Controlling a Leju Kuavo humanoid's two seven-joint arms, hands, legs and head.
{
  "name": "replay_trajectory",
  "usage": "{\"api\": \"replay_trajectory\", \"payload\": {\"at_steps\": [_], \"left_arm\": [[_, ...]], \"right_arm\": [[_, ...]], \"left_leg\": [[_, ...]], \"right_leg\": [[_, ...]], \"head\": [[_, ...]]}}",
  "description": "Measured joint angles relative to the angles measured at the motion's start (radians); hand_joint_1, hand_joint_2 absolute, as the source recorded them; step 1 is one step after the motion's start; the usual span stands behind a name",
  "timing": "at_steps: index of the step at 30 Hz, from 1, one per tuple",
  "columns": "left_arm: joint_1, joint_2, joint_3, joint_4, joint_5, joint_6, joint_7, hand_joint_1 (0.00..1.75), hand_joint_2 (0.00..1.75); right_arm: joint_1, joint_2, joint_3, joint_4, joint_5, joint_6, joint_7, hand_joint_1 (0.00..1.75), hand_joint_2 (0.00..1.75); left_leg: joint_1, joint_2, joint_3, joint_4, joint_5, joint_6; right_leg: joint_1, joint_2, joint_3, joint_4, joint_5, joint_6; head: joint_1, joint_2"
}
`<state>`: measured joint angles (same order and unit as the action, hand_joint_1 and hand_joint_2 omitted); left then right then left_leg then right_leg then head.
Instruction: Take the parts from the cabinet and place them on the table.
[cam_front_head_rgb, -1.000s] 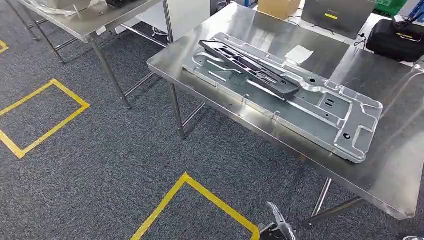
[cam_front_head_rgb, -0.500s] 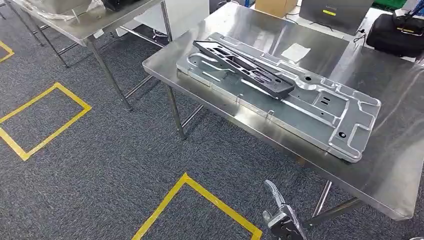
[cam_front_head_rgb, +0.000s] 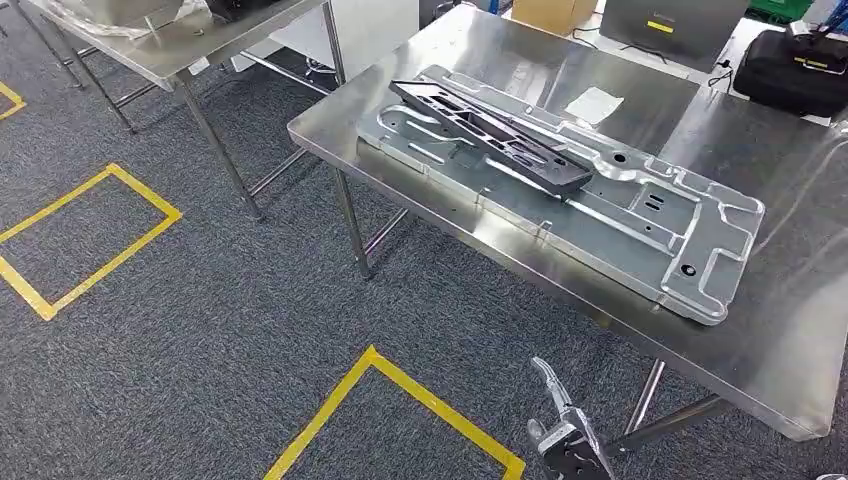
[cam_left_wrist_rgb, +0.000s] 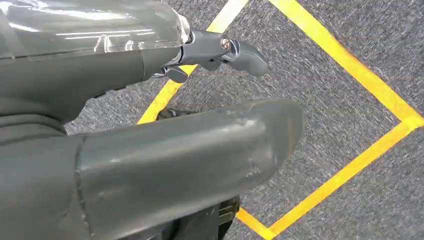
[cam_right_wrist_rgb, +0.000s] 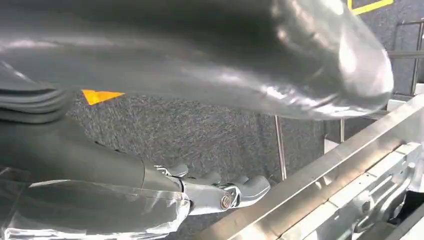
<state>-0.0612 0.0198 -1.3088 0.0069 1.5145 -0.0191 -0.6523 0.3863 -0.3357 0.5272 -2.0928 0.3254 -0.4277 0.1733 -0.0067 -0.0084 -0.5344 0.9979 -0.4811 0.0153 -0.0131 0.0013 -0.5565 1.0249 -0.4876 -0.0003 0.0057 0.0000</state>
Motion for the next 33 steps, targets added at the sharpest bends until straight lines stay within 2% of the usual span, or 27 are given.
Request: {"api": "replay_trajectory", "payload": {"at_steps": [4, 9, 13, 15, 16, 17, 18, 23, 29, 33], "left_arm": [[-0.001, 0.000, 0.000, 0.000, 0.000, 0.008, -0.005, 0.00, 0.00], [-0.002, 0.000, 0.000, 0.000, 0.000, 0.022, -0.002, 0.00, 0.00], [-0.003, 0.000, 0.000, 0.000, 0.000, 0.026, 0.001, 0.00, 0.00], [-0.003, 0.000, 0.000, 0.000, 0.000, 0.040, 0.010, 0.00, 0.00], [-0.002, 0.000, 0.000, 0.000, 0.000, 0.045, 0.013, 0.00, 0.00], [0.000, 0.000, 0.000, 0.000, 0.000, 0.047, 0.014, 0.00, 0.00], [0.003, 0.000, 0.000, 0.000, 0.000, 0.048, 0.016, 0.00, 0.00], [0.008, 0.007, 0.000, 0.000, 0.000, 0.035, 0.035, 0.00, 0.00], [0.017, 0.019, 0.000, 0.000, 0.000, 0.028, 0.041, 0.00, 0.00], [0.020, 0.023, -0.001, 0.000, 0.000, 0.028, 0.054, 0.00, 0.00]], "right_arm": [[-0.001, 0.011, -0.008, -0.007, 0.012, 0.034, -0.048, 0.00, 0.00], [-0.004, 0.034, -0.026, -0.022, 0.030, 0.058, -0.058, 0.00, 0.00], [-0.005, 0.045, -0.035, -0.025, 0.033, 0.059, -0.060, 0.00, 0.00], [0.002, 0.047, -0.039, -0.025, 0.051, 0.044, -0.088, 0.00, 0.00], [0.008, 0.048, -0.042, -0.025, 0.057, 0.034, -0.105, 0.00, 1.75], [0.016, 0.049, -0.042, -0.025, 0.060, 0.026, -0.119, 0.00, 1.75], [0.024, 0.049, -0.042, -0.025, 0.060, 0.017, -0.133, 0.00, 0.00], [0.032, 0.064, -0.042, -0.002, 0.029, -0.018, -0.195, 0.00, 0.00], [0.032, 0.075, -0.042, 0.028, -0.008, -0.031, -0.211, 0.00, 0.00], [0.037, 0.075, -0.040, 0.044, -0.044, -0.081, -0.219, 0.00, 0.00]], "left_leg": [[0.000, 0.000, 0.000, 0.001, 0.000, 0.000], [0.000, 0.000, 0.000, 0.001, 0.000, 0.000], [0.000, 0.000, 0.000, 0.001, 0.000, 0.000], [0.000, 0.000, 0.001, 0.001, 0.000, 0.000], [0.000, 0.000, 0.001, 0.001, 0.000, 0.000], [0.000, 0.000, 0.000, 0.001, 0.000, 0.000], [0.000, 0.000, 0.000, 0.001, 0.000, 0.000], [0.000, 0.000, -0.001, 0.001, -0.001, 0.000], [0.000, 0.000, -0.001, 0.001, -0.001, 0.000], [0.000, 0.000, -0.001, 0.001, -0.001, 0.000]], "right_leg": [[0.000, 0.000, 0.000, 0.000, 0.000, 0.000], [0.000, 0.000, 0.000, 0.000, 0.000, 0.000], [0.000, 0.000, 0.000, 0.000, 0.000, 0.000], [0.000, 0.000, 0.000, 0.000, 0.000, 0.000], [0.000, 0.000, 0.000, 0.000, 0.000, 0.000], [0.000, 0.000, 0.000, 0.000, 0.000, 0.000], [0.000, 0.000, 0.000, 0.000, 0.000, 0.000], [0.000, 0.000, 0.000, 0.000, 0.000, 0.001], [0.000, 0.000, 0.000, 0.000, 0.000, 0.001], [0.000, 0.000, 0.000, 0.000, 0.000, 0.001]], "head": [[0.000, 0.000], [0.000, 0.000], [0.000, 0.000], [0.000, 0.000], [0.000, 0.000], [0.000, 0.000], [0.000, 0.000], [0.000, 0.000], [0.000, 0.000], [0.000, 0.000]]}}
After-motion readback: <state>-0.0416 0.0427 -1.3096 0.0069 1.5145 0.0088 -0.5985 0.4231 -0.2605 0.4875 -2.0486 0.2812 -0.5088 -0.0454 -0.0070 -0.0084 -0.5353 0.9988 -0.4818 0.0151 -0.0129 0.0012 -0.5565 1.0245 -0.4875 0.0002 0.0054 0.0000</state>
